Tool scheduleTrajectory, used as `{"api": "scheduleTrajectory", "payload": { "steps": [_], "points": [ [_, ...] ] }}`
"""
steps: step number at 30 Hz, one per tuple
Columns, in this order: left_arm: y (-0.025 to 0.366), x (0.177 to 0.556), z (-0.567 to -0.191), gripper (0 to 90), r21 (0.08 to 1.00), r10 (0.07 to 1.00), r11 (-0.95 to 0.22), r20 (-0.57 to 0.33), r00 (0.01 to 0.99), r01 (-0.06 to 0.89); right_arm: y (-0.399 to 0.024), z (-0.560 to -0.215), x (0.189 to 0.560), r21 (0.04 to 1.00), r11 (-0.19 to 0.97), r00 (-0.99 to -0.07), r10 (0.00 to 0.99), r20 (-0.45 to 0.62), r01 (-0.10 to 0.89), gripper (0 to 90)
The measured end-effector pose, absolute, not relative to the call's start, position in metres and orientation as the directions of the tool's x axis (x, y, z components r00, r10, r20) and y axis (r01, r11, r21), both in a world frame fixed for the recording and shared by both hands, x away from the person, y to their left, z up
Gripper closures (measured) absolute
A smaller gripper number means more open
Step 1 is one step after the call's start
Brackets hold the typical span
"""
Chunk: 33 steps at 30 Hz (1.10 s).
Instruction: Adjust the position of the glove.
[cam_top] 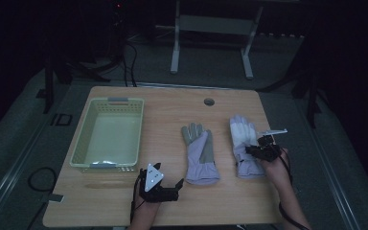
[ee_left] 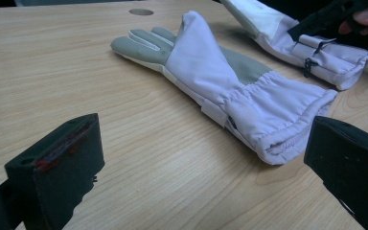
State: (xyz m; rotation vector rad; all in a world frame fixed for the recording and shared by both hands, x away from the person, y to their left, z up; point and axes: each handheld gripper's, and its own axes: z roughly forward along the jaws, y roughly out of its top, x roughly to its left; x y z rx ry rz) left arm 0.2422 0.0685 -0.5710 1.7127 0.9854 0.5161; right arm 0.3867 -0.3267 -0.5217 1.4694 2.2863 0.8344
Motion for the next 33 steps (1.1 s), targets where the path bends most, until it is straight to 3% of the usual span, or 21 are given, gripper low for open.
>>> {"api": "scheduleTrajectory", "payload": {
  "steps": [8,15,21,27,33],
  "points": [
    [0.067,0.242,-0.571,0.1,0.924,0.811,-0.122,-0.118,0.573,0.362,-0.328,-0.503,0.378,0.613,0.250,-0.397,0.911,0.114,0.749,79.0],
    [0.066,0.241,-0.571,0.1,0.927,0.814,-0.129,-0.104,0.571,0.352,-0.321,-0.462,0.364,0.676,0.199,-0.365,0.924,0.112,0.710,78.8],
    [0.066,0.240,-0.571,0.1,0.929,0.815,-0.133,-0.095,0.571,0.346,-0.301,-0.437,0.358,0.705,0.190,-0.353,0.931,0.091,0.684,78.7],
    [0.065,0.240,-0.571,0.1,0.929,0.824,-0.133,-0.090,0.560,0.344,-0.279,-0.421,0.352,0.707,0.147,-0.344,0.928,0.143,0.692,78.6],
    [0.066,0.240,-0.571,0.1,0.926,0.821,-0.125,-0.105,0.561,0.356,-0.246,-0.418,0.351,0.704,0.197,-0.376,0.920,0.107,0.682,78.5]
  ]
}}
